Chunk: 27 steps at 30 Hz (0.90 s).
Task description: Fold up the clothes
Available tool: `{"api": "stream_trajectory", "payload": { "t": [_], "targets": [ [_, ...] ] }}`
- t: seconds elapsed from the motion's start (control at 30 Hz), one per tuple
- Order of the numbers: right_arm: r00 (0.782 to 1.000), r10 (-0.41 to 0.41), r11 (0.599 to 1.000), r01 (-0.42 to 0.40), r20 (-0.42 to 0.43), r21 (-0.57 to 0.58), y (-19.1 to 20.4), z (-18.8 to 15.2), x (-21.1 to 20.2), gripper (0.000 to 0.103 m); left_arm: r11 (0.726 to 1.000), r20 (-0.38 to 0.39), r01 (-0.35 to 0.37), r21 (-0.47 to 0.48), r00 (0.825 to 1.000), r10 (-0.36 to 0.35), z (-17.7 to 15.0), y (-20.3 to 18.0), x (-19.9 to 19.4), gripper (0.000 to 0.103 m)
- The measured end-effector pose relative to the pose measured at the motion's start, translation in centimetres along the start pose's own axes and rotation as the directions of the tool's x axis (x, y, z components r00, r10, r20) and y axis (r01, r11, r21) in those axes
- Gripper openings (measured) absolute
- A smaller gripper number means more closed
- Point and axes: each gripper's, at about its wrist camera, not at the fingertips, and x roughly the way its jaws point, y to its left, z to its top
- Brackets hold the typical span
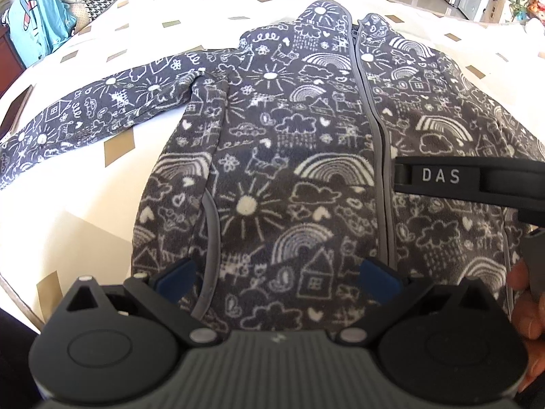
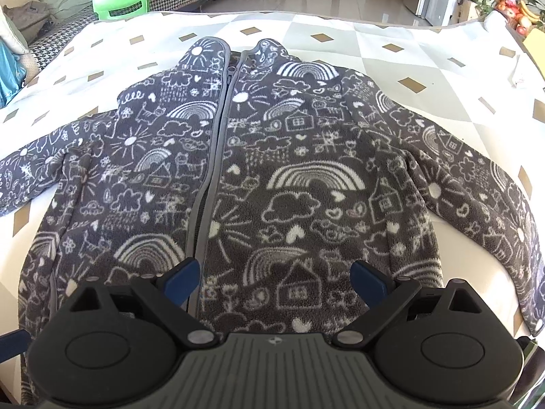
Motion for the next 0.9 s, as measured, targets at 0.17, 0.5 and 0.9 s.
{"api": "stream_trajectory", "payload": {
  "t": [0.17, 0.5, 0.9],
  "targets": [
    [1.0, 0.014, 1.0, -0.014, 0.003, 0.004, 0.18, 0.18, 0.01, 0.095, 1.0, 0.0, 0.014, 0.005, 1.0, -0.014, 0.06, -0.14, -0.03, 0.103],
    [1.0, 0.026, 1.0, -0.026, -0.003, 0.004, 0.42, 0.29, 0.24, 0.095, 1.0, -0.004, 0.008, 0.008, 1.0, -0.008, 0.08, -0.31, 0.06, 0.103],
    [1.0, 0.03, 1.0, -0.03, -0.004, -0.001, 0.61, 0.26, 0.29, 0.095, 1.0, -0.01, 0.006, 0.006, 1.0, -0.006, 0.02, -0.33, 0.14, 0.103]
  ]
}}
